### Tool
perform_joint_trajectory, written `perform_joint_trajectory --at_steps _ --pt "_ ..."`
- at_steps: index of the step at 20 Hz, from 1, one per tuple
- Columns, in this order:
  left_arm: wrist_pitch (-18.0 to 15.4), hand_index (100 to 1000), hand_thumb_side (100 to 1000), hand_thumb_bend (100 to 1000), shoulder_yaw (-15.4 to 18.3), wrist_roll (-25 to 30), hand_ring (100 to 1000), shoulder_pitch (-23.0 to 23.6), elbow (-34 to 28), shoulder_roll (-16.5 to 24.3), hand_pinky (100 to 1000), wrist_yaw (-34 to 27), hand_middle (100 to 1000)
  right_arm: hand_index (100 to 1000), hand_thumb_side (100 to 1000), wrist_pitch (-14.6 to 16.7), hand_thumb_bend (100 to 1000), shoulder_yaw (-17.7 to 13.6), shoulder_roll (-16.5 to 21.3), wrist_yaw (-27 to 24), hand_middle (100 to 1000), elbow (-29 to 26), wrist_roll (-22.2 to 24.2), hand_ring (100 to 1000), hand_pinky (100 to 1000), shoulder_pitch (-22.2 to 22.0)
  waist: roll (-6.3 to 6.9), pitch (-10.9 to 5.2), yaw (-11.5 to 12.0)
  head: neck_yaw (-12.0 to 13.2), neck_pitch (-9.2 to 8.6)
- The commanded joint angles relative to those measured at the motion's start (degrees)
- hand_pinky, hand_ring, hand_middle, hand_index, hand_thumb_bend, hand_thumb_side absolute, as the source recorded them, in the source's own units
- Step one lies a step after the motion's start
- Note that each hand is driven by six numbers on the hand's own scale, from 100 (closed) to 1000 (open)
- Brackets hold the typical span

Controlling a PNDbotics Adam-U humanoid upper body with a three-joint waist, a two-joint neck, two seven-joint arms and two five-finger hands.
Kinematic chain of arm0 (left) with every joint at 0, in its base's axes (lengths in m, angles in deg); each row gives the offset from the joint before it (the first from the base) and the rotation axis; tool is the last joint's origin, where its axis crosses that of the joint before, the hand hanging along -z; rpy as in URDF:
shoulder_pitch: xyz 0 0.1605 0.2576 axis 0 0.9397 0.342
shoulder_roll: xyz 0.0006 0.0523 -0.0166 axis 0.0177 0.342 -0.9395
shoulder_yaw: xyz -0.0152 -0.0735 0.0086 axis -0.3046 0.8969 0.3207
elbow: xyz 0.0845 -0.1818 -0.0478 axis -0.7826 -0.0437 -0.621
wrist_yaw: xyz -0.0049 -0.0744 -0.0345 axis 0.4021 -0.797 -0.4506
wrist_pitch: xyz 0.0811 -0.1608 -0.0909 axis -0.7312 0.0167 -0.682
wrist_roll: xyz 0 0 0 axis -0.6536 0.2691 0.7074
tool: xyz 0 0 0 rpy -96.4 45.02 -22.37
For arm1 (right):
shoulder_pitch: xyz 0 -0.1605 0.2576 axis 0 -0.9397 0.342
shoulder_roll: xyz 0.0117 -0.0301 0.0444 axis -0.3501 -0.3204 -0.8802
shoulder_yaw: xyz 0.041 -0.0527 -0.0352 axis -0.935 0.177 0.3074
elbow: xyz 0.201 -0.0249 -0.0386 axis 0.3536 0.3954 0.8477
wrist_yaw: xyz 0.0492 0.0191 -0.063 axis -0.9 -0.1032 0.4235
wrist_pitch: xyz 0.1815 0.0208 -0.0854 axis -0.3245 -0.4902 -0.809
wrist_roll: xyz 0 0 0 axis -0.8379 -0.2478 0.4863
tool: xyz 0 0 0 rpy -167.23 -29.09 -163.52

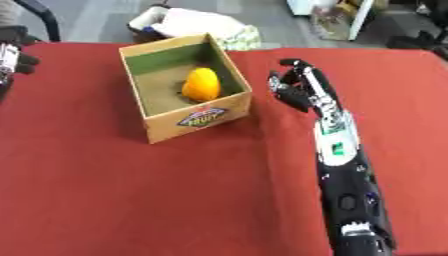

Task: Pick up objects on the table and place them in the box.

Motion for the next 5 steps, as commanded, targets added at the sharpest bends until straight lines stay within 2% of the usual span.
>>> perform_joint_trajectory --at_steps 1,5 --pt "0.1 820 867 100 0.6 -0.6 631 0.0 -1.2 0.1 657 -0.6 690 872 496 0.0 100 0.0 0.6 -0.5 535 -1.7 0.0 641 622 0.8 0.34 -1.03 0.0 0.1 -0.28" --pt "0.4 820 872 100 0.4 -0.7 629 0.2 -1.2 -0.2 654 -1.1 689 871 500 0.1 100 0.0 0.4 -0.7 532 -2.2 0.0 641 621 0.5 0.43 -1.10 0.0 0.2 -0.83"
